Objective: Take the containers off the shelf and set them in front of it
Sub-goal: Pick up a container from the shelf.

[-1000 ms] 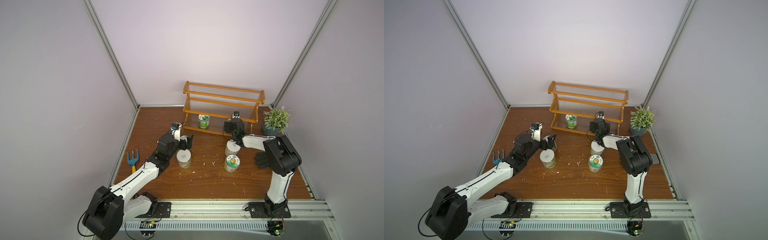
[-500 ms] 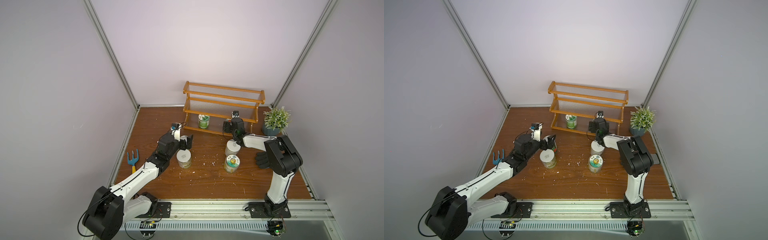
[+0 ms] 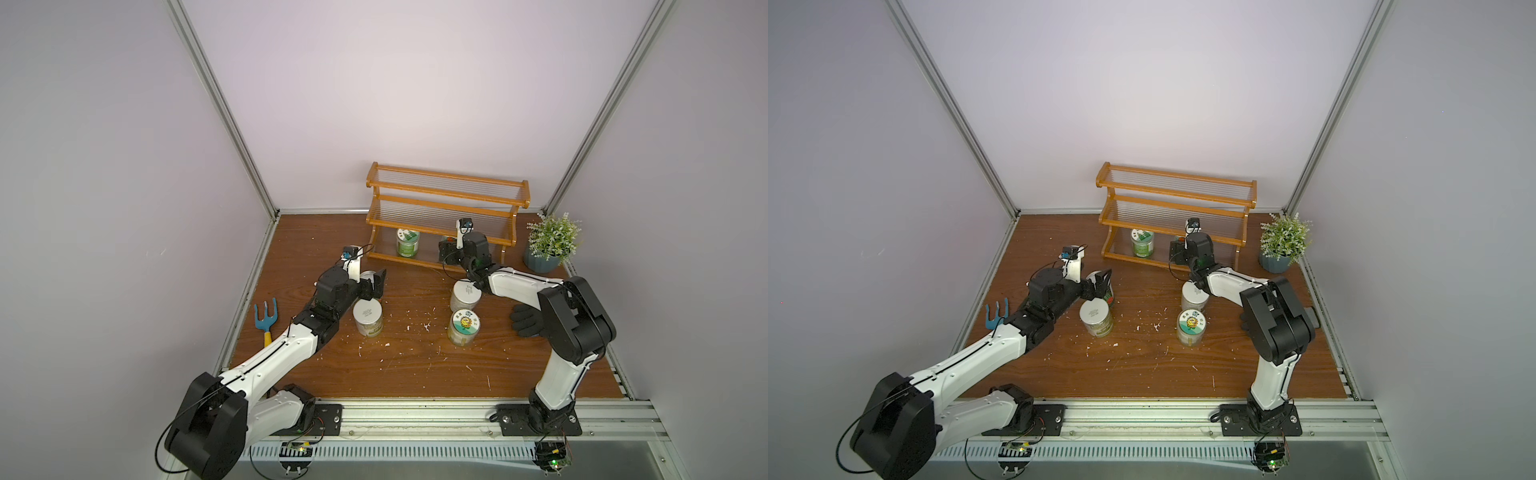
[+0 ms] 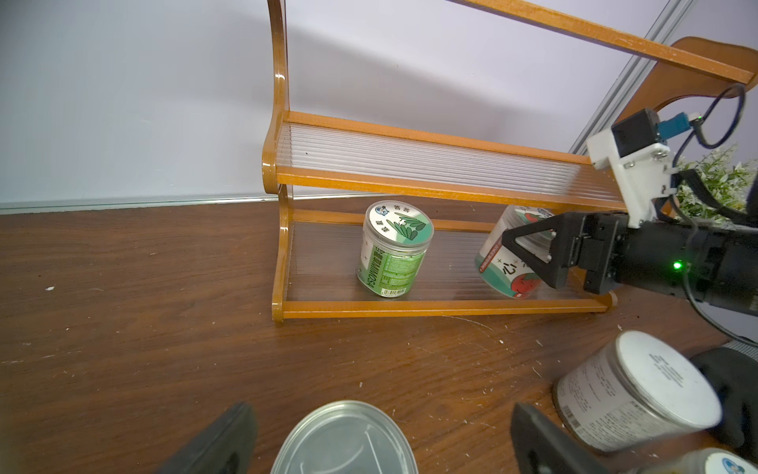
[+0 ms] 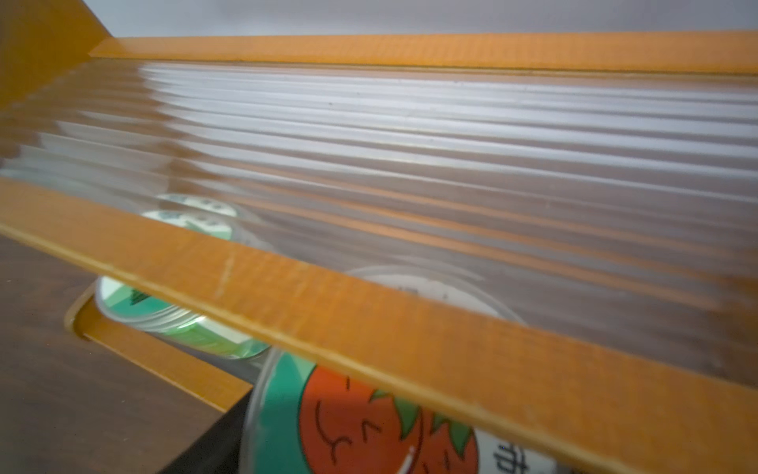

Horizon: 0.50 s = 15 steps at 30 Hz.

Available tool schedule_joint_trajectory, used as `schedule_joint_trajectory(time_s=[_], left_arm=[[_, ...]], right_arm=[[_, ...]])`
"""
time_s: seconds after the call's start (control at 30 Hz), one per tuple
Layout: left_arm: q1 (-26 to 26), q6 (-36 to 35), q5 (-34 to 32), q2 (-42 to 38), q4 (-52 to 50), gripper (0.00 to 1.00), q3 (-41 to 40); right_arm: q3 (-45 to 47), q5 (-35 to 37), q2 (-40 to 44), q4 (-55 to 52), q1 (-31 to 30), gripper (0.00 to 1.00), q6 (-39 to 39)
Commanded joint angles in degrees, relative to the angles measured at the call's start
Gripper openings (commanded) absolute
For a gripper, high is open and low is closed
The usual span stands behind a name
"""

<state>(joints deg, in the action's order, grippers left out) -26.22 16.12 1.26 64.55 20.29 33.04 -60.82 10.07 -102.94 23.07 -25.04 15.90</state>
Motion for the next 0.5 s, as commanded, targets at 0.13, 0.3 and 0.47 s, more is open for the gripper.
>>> schedule_joint_trajectory(time_s=[0.13, 0.3, 0.47], left_arm=[[0.64, 0.32, 0.06, -1.09, -0.17, 1.00, 0.01], [0.64, 0.32, 0.22, -1.14, -0.34, 1.00, 0.19], [0.64, 0.40, 0.33, -1.27, -0.44, 1.00, 0.16]], right_arm=[[0.08, -4.43, 5.37, -0.58, -2.51, 0.62, 2.14], [1.60, -5.90, 8.07, -1.78, -4.63, 0.62, 2.74], [4.22, -5.76, 12.15, -3.31, -7.83, 0.62, 1.91]])
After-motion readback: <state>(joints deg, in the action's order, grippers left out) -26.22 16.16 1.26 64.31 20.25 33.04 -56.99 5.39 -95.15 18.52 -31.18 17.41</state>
